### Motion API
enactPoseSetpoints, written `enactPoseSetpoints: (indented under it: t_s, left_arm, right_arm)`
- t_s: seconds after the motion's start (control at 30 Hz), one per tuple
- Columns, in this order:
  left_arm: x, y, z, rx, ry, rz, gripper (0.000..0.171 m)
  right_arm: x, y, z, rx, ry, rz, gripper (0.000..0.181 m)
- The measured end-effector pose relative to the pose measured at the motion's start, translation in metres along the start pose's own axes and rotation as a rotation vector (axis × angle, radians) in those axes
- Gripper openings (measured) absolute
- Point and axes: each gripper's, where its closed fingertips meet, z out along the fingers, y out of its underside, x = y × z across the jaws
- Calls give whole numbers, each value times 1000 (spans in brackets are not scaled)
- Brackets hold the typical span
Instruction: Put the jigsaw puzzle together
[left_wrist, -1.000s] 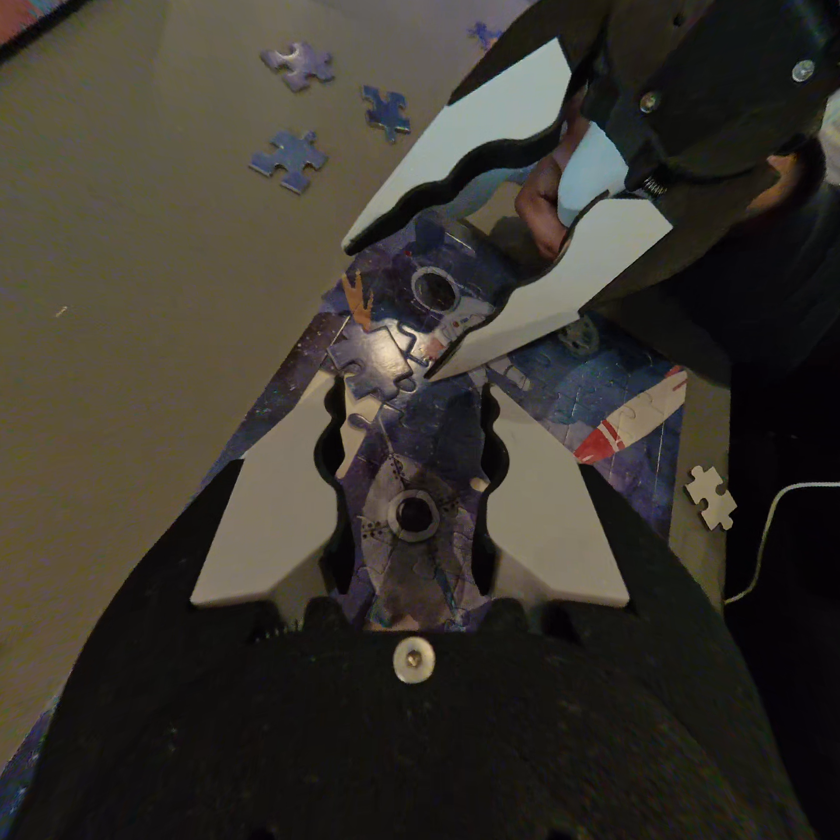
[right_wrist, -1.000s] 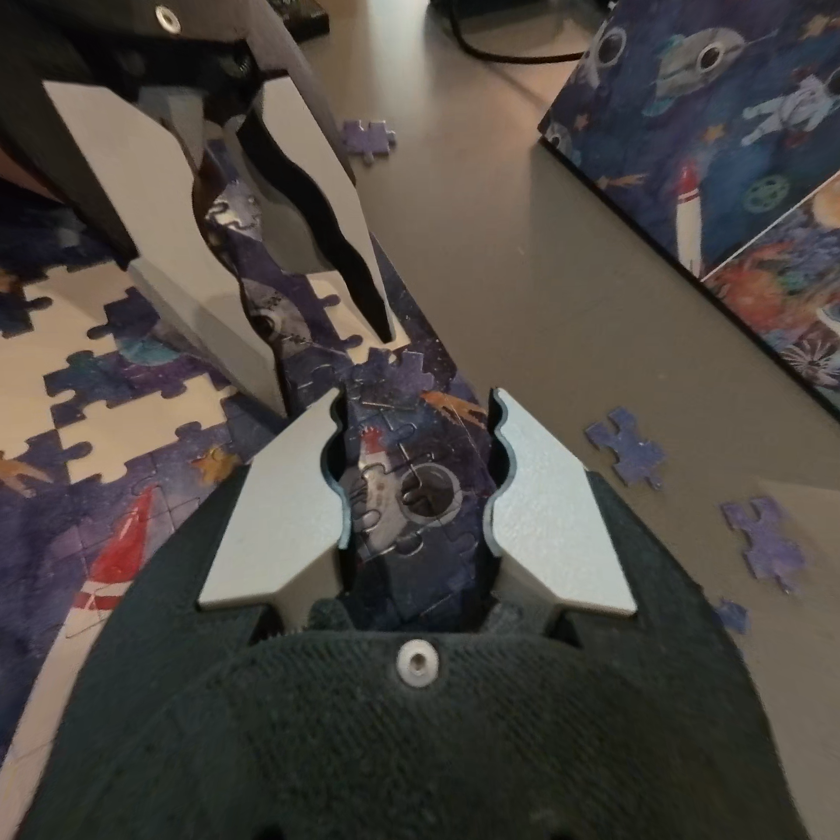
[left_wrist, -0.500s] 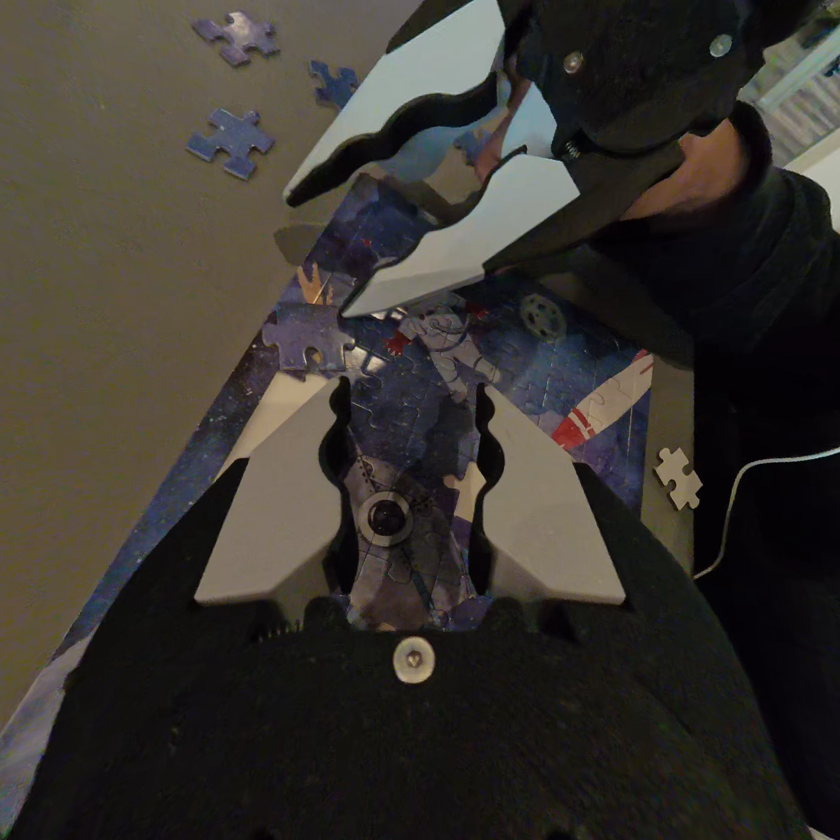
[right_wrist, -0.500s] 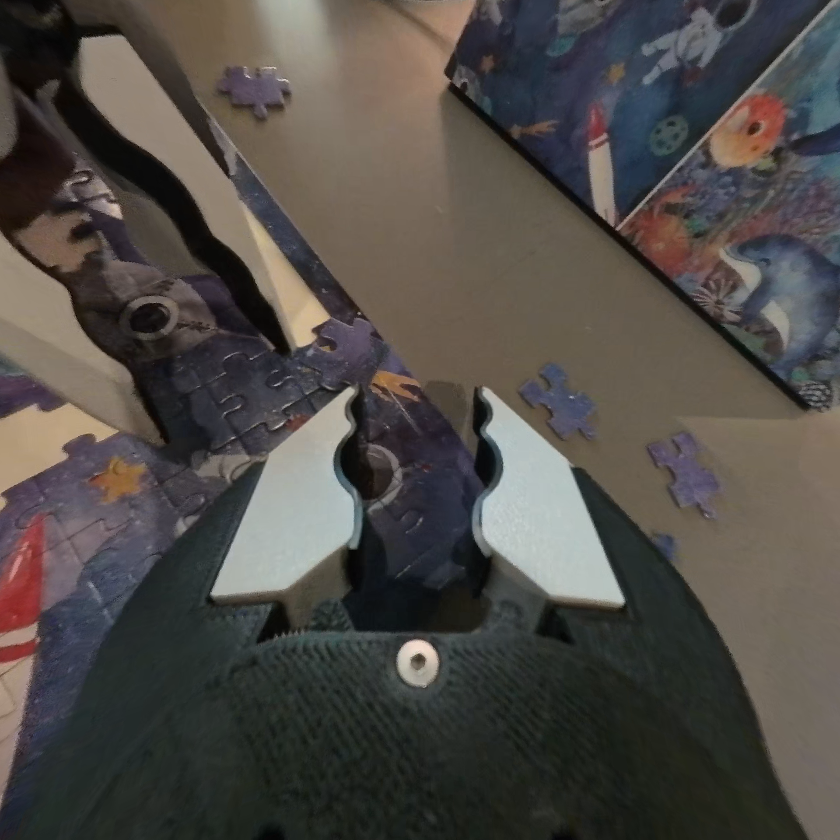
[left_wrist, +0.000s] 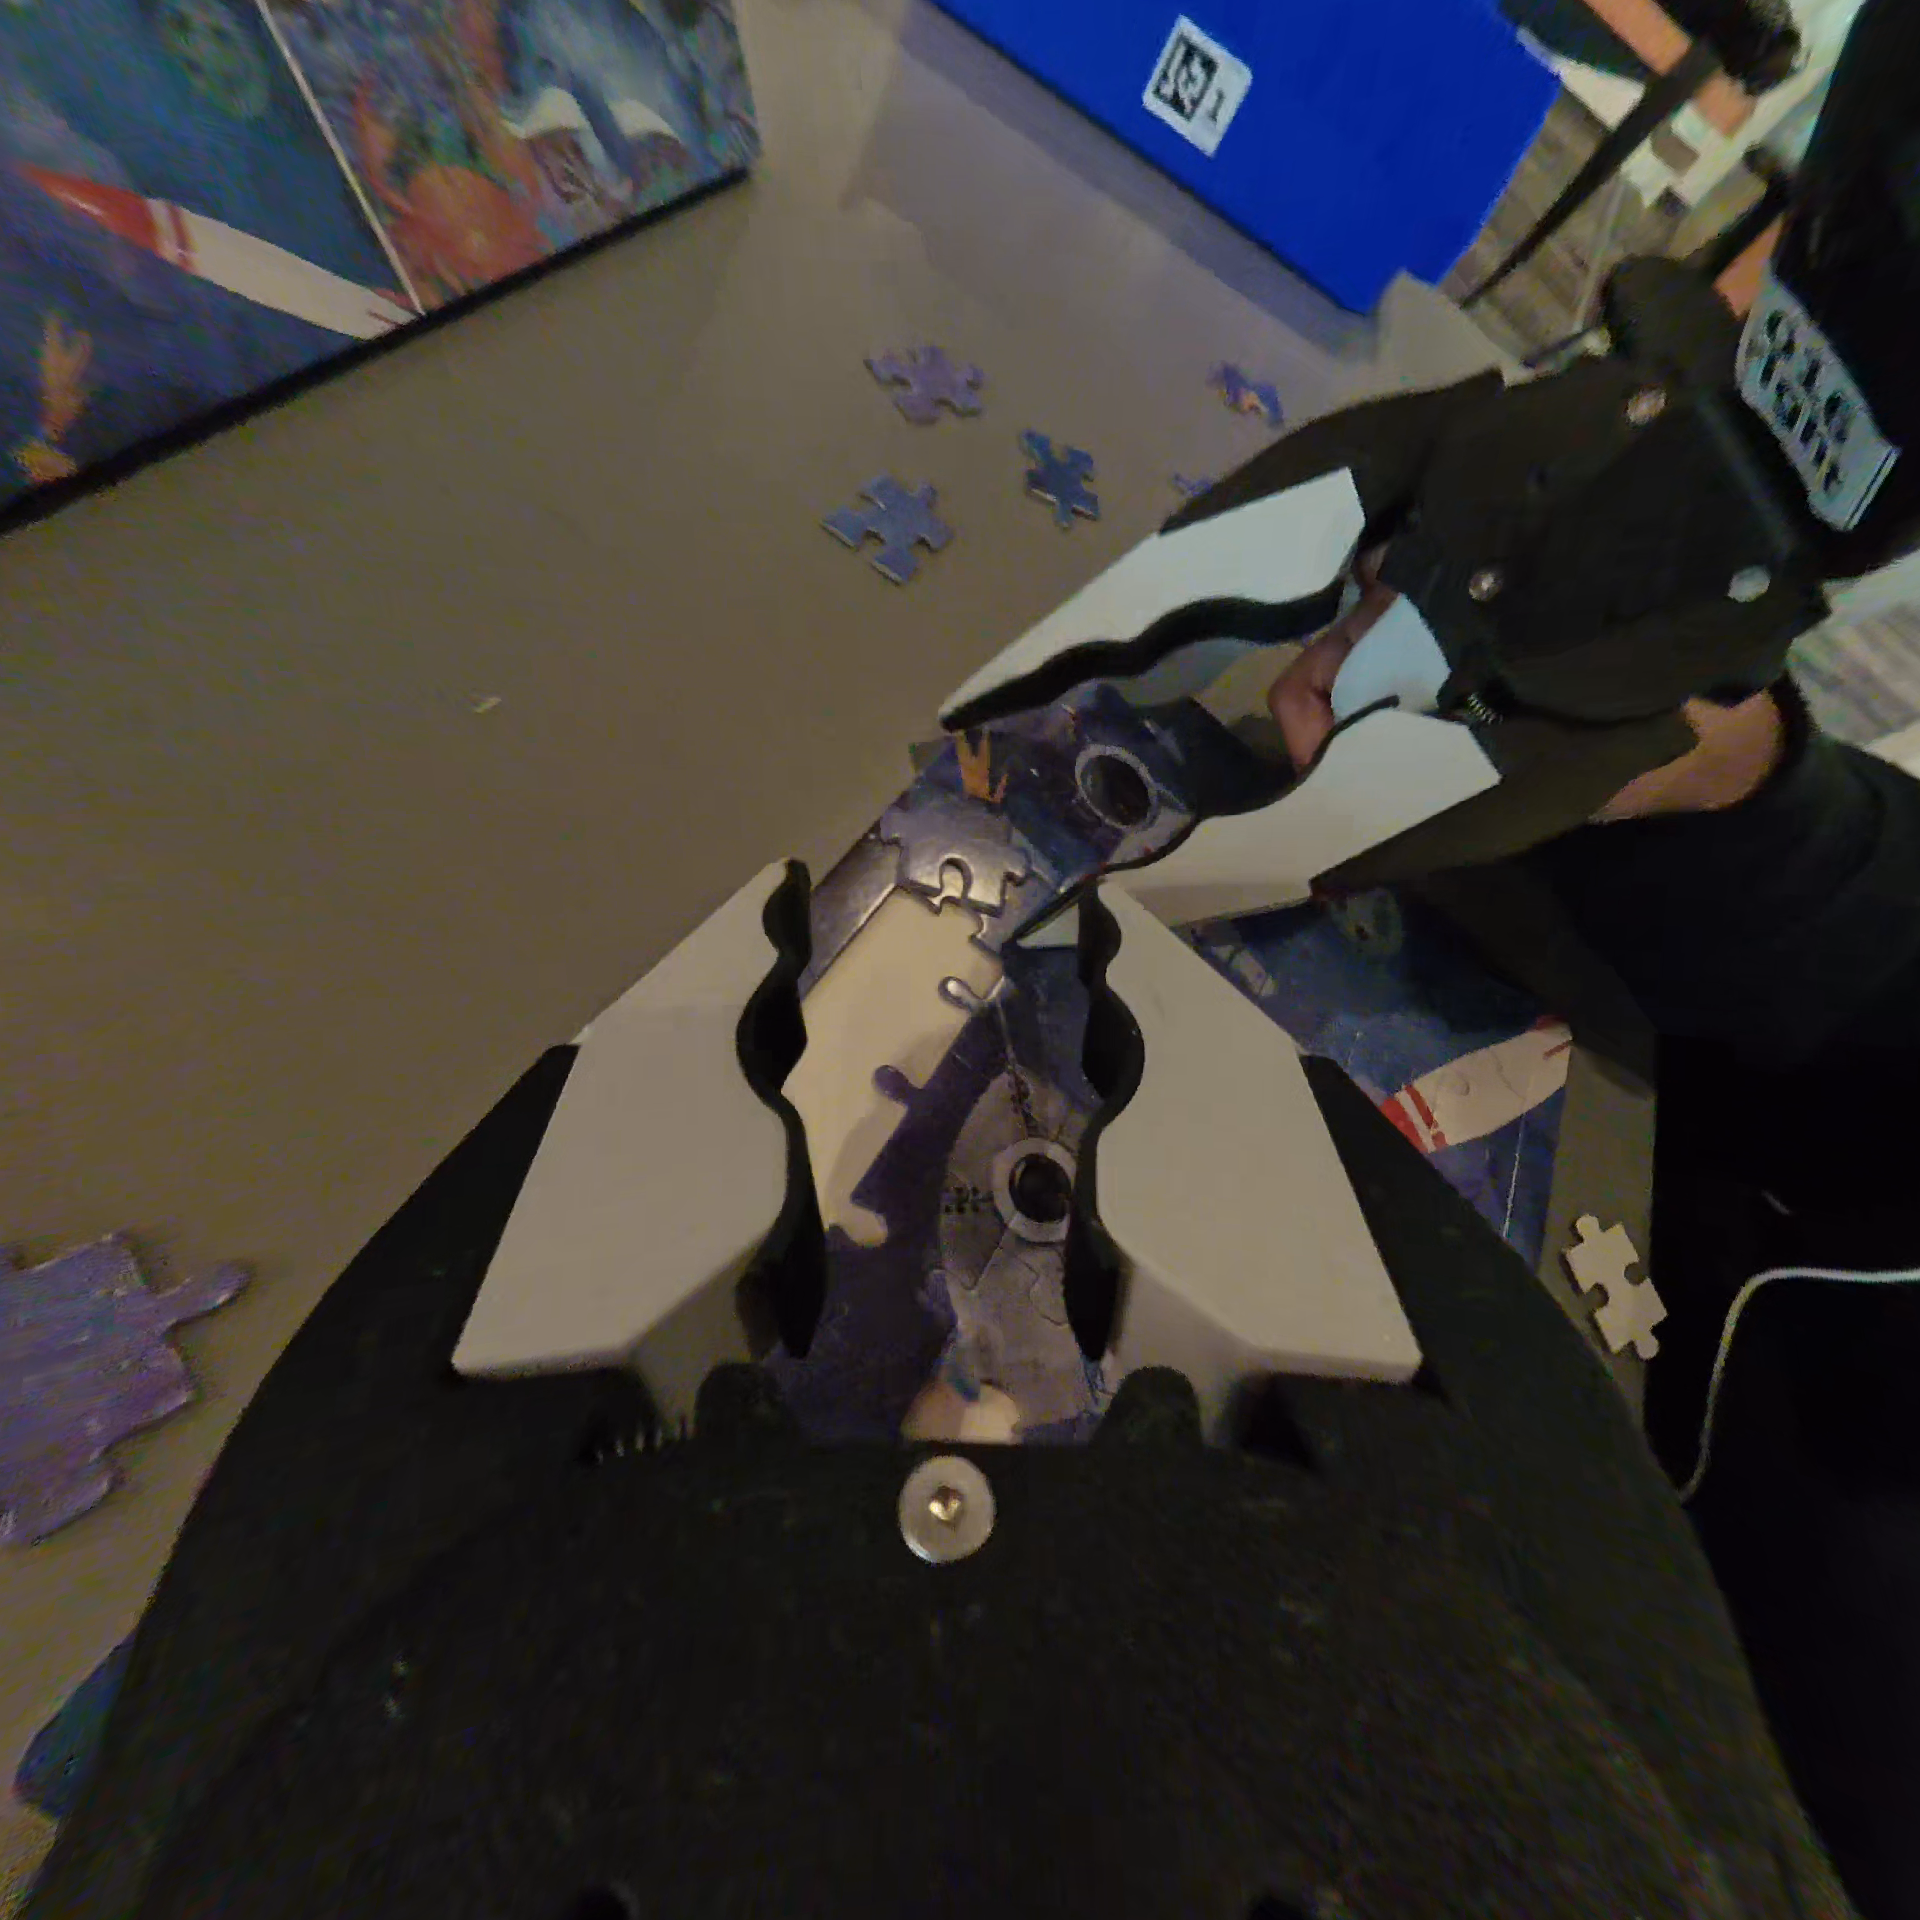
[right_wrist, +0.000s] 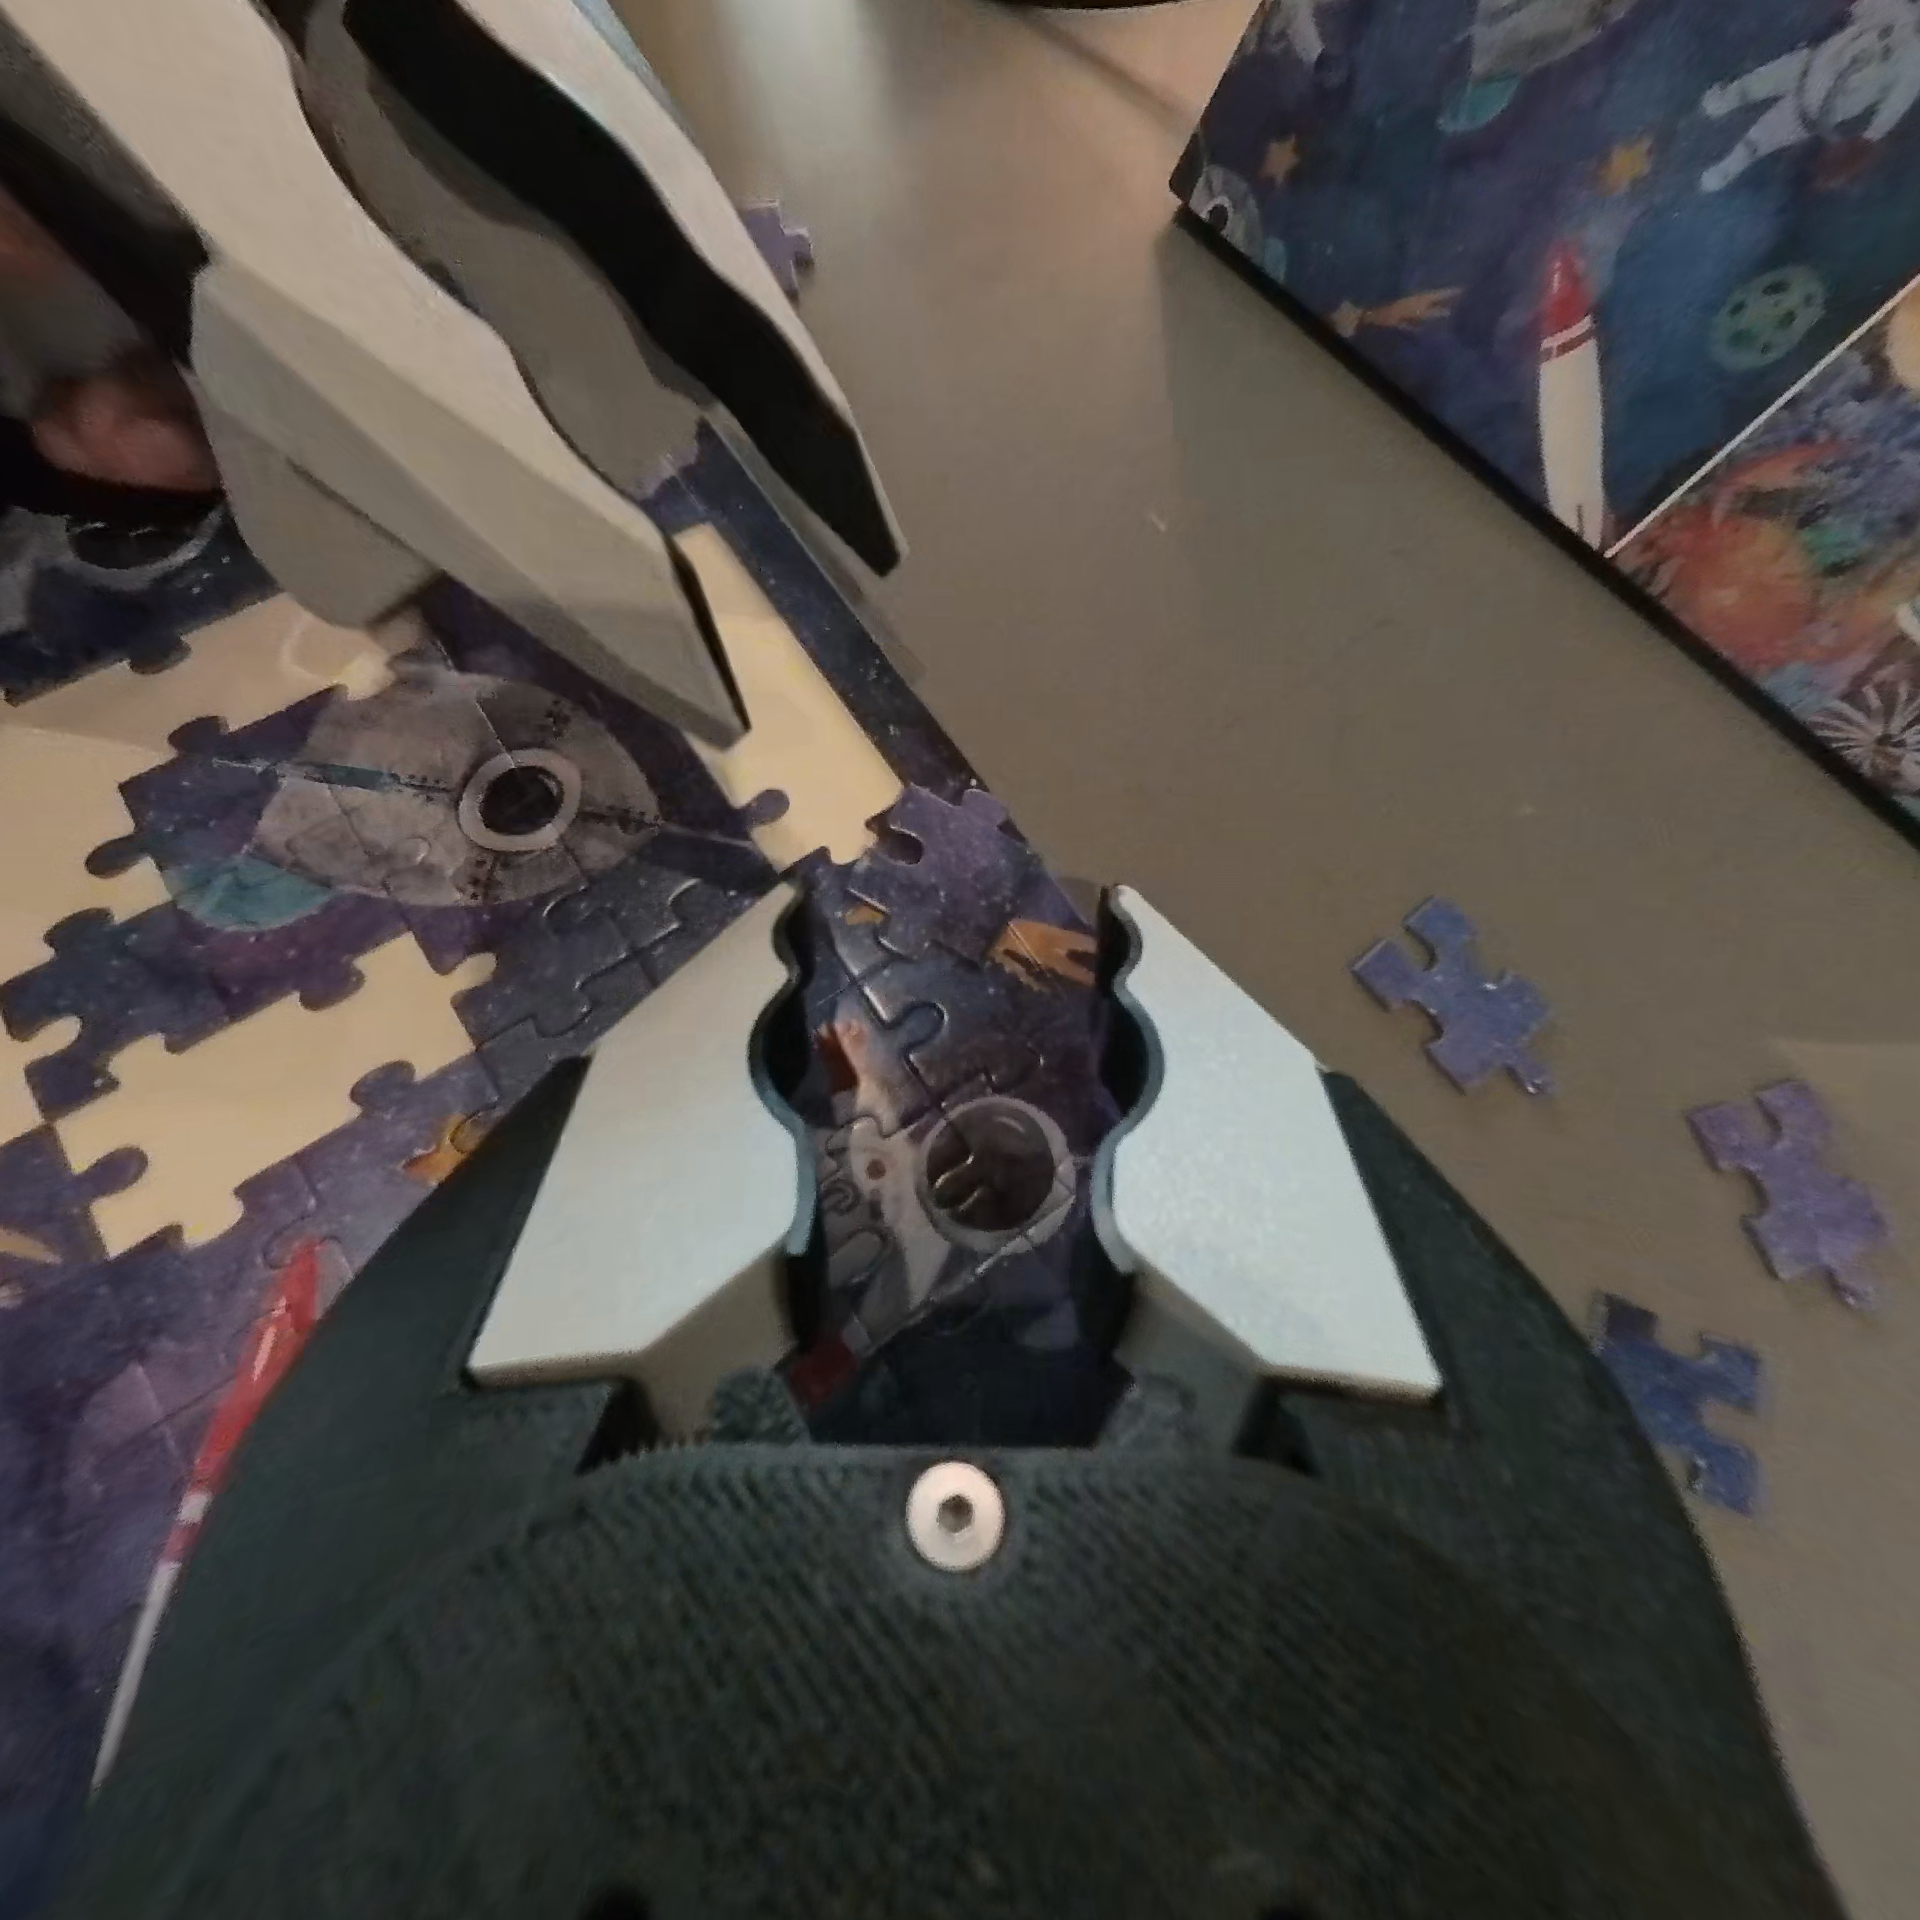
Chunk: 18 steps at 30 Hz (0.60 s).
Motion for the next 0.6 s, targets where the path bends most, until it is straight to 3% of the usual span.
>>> enactPoseSetpoints:
  t_s: [0.13,0.6]
  left_arm:
    - [4,-6,-4,37,38,-16,48]
    - [2,0,2,4,18,-5,49]
  right_arm:
    - [8,1,-2,4,27,-16,37]
    - [-1,1,-1,5,-37,-60,12]
